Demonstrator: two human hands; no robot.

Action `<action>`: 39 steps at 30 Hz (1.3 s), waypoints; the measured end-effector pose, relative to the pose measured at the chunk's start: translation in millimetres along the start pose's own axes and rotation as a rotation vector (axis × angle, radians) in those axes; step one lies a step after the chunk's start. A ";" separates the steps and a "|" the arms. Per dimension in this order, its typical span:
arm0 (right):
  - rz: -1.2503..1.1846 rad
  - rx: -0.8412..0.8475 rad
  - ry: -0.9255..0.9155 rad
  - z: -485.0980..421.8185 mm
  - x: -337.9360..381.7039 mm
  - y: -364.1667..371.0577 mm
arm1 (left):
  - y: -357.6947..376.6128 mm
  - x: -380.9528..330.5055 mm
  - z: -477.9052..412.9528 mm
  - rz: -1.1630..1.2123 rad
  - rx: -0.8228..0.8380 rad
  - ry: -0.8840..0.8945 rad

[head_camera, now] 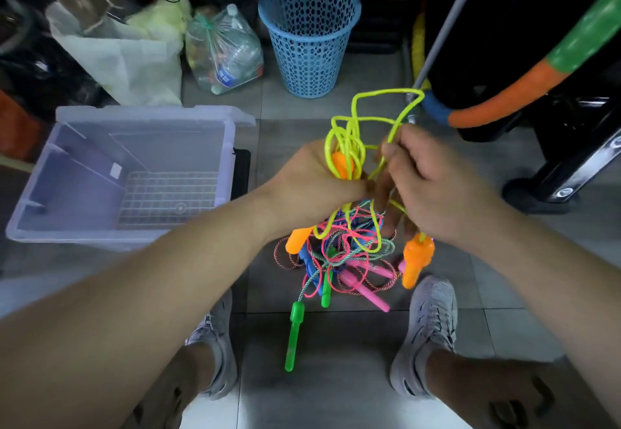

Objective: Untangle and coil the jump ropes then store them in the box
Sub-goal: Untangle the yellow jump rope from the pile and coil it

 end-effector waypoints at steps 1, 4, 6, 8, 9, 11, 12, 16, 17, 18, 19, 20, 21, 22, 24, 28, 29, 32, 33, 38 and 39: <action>0.112 -0.026 -0.014 -0.1 -0.7 -1.5 | -2.7 1.1 -1.0 -0.027 -0.035 -0.008; 0.128 -0.049 0.055 -3.5 -10.9 -1.4 | -12.5 -3.5 -1.0 0.098 -0.114 -0.046; -0.005 -0.003 0.175 -3.9 -20.3 5.1 | -15.2 -8.3 -1.7 0.345 -0.118 -0.060; -0.123 0.094 0.288 -1.0 -25.7 12.5 | -15.7 -13.4 -3.7 0.574 -0.105 -0.108; -0.172 0.163 0.336 0.4 -28.2 16.8 | -15.9 -18.1 -3.7 0.646 -0.092 -0.130; -0.181 0.305 0.404 5.6 -32.8 27.2 | -16.4 -27.8 -5.0 0.705 -0.047 -0.140; -0.068 0.345 0.398 6.5 -37.0 29.7 | -15.2 -32.8 -5.2 0.712 -0.014 -0.131; 0.316 0.343 0.217 1.4 -42.3 37.3 | -6.0 -41.4 -1.8 0.741 0.094 -0.115; 0.339 0.335 0.208 1.1 -43.3 37.0 | -6.3 -40.0 -1.7 0.731 0.094 -0.107; 0.386 0.320 0.198 -0.7 -43.8 34.4 | -8.4 -38.0 -2.5 0.689 0.077 -0.085; 0.436 0.290 0.173 -2.8 -41.0 30.6 | -14.1 -33.9 -4.5 0.594 0.039 -0.049; 0.466 0.231 0.137 -6.3 -38.5 24.6 | -21.5 -29.8 -6.9 0.450 -0.012 -0.003; 0.445 0.160 0.107 -9.6 -33.2 17.5 | -28.3 -26.1 -7.7 0.279 -0.064 0.035; 0.358 0.089 0.099 -13.5 -30.0 10.0 | -33.0 -22.6 -7.2 0.143 -0.101 0.058; 0.084 0.005 0.137 -16.3 -25.4 0.4 | -33.8 -10.0 -6.2 0.081 -0.110 0.028; -0.281 -0.156 0.163 -14.2 -13.7 -13.0 | -14.7 9.8 0.4 0.317 -0.021 -0.102; -0.384 -0.194 0.169 -13.7 -11.2 -15.2 | -8.5 11.7 2.2 0.356 0.008 -0.120; -0.715 -0.269 0.219 -14.7 -12.0 -19.0 | 9.9 9.0 9.2 0.433 0.100 -0.139; -0.812 -0.282 0.229 -15.1 -11.2 -20.4 | 13.6 7.1 11.2 0.481 0.108 -0.157; -0.940 -0.270 0.349 -18.4 -27.2 -15.4 | 6.0 -10.7 5.9 0.662 -0.029 -0.179; -0.787 -0.232 0.355 -17.7 -31.2 -11.8 | 3.1 -14.7 3.9 0.711 -0.053 -0.189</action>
Point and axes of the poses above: each hand's wrist, its own z-axis away from the middle knuckle, its own y-axis out of the palm, x = y × z, the point moved 7 cm from there along -z, towards the middle knuckle, and after that the axes turned 1 degree about z, right-handed, at the moved point
